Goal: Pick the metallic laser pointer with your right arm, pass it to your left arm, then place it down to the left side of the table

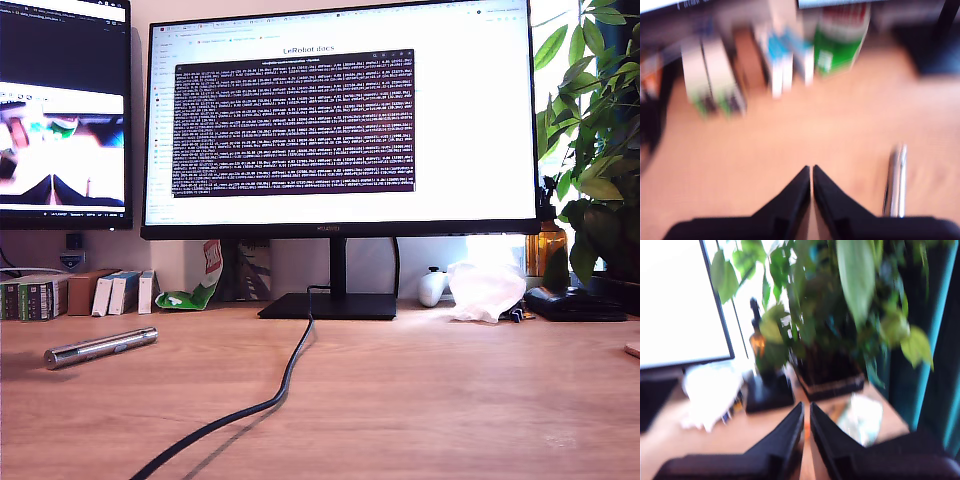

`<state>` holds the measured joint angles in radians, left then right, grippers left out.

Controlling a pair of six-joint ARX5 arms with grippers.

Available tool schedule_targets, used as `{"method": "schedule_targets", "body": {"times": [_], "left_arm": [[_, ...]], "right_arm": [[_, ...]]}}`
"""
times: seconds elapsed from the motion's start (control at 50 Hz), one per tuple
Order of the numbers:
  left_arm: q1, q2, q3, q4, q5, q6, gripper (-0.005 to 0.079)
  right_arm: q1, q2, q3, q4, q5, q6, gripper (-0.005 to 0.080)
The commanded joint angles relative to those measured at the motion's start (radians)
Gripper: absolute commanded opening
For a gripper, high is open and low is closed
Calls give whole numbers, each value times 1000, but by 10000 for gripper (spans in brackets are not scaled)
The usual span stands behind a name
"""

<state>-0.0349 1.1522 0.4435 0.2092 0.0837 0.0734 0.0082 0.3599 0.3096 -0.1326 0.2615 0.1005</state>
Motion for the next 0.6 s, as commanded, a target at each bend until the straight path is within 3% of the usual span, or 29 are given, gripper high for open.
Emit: {"method": "schedule_targets", "body": {"times": [0.0, 0.28, 0.58], "left_arm": [[-12, -8, -39, 50, -1, -3, -18], [-13, -8, -291, 368, -69, -16, -18], [-13, -9, -437, 623, -66, -47, -18]], "right_arm": [[1, -31, -56, 18, 3, -23, -5], [4, -175, -162, 17, -63, -47, -5], [5, -326, -226, -10, -77, -21, -5]]}}
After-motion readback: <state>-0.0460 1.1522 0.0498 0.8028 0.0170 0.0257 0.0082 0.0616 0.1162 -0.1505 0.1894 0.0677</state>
